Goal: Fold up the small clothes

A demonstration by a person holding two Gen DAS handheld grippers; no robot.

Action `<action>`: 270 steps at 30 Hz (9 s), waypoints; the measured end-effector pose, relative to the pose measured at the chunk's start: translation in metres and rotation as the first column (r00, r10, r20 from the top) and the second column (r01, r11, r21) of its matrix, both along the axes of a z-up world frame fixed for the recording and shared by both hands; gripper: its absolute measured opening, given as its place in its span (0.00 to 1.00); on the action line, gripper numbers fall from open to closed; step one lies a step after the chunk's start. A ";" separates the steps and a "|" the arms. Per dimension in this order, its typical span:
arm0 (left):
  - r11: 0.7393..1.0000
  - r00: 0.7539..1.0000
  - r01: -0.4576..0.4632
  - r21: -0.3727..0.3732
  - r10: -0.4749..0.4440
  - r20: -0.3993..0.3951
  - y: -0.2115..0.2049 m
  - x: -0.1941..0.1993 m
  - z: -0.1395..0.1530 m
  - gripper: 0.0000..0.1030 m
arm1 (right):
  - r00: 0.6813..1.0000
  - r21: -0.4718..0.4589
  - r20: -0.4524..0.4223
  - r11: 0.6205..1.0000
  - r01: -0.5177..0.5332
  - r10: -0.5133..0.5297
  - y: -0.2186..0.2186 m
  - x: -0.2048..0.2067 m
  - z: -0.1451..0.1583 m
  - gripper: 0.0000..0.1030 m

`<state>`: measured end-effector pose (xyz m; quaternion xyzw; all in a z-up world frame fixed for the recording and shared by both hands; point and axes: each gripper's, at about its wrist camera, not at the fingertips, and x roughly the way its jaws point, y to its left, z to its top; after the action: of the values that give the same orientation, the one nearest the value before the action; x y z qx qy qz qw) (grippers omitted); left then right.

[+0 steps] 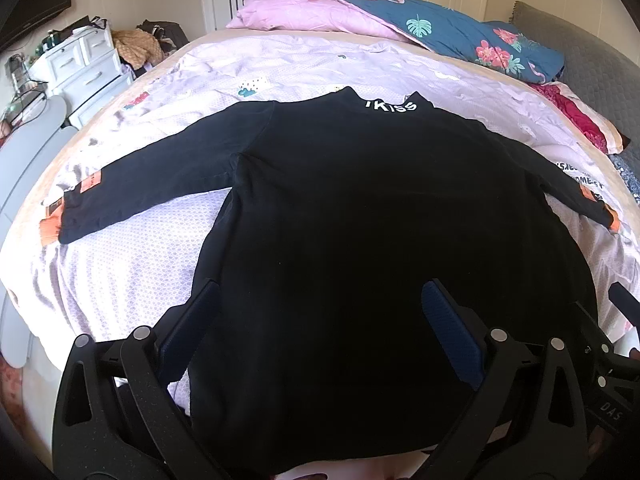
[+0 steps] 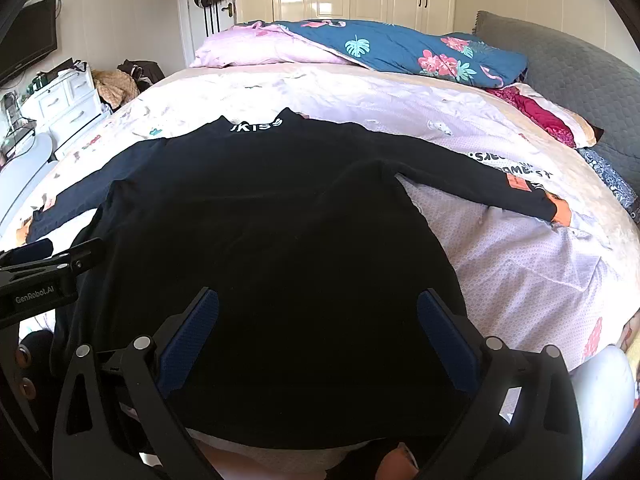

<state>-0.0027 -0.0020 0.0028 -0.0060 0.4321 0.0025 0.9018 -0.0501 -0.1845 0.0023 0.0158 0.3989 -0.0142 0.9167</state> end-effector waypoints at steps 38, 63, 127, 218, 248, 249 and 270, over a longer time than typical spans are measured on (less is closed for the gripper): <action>1.000 1.000 0.008 -0.004 -0.008 -0.004 0.008 0.006 -0.002 0.91 | 1.000 -0.011 0.007 1.000 -0.005 0.005 0.004 0.001 0.002 0.96; 1.000 1.000 0.019 -0.017 -0.019 -0.016 -0.003 0.054 0.005 0.91 | 0.998 0.042 0.029 0.997 0.060 -0.061 -0.020 0.053 0.020 0.96; 0.971 0.962 0.239 -0.012 -0.239 -0.132 -0.150 0.231 -0.016 0.91 | 0.563 0.307 -0.272 0.484 0.819 -0.781 -0.317 0.150 -0.057 0.96; 0.843 0.967 -0.022 -0.537 -0.118 -0.224 0.003 0.223 -0.045 0.76 | 0.964 0.485 0.021 0.841 -0.242 0.265 -0.055 0.241 0.009 0.52; 0.782 0.970 0.240 -0.576 -0.211 0.118 -0.008 0.191 0.071 0.06 | 0.990 0.402 0.097 0.914 0.053 -0.101 -0.172 0.227 0.029 0.52; 0.782 0.972 0.234 -0.577 -0.204 0.117 -0.004 0.190 0.071 0.06 | 0.990 0.393 0.096 0.918 0.055 -0.100 -0.171 0.226 0.029 0.52; 0.854 0.995 0.034 -0.519 -0.077 -0.063 0.052 0.194 0.004 0.08 | 0.996 0.309 0.068 0.948 -0.071 0.052 -0.122 0.235 0.022 0.52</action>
<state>0.1914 0.0505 0.0064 -0.2353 0.4531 -0.1395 0.8485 0.1853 -0.3063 0.0245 0.1480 0.3693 0.0780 0.9141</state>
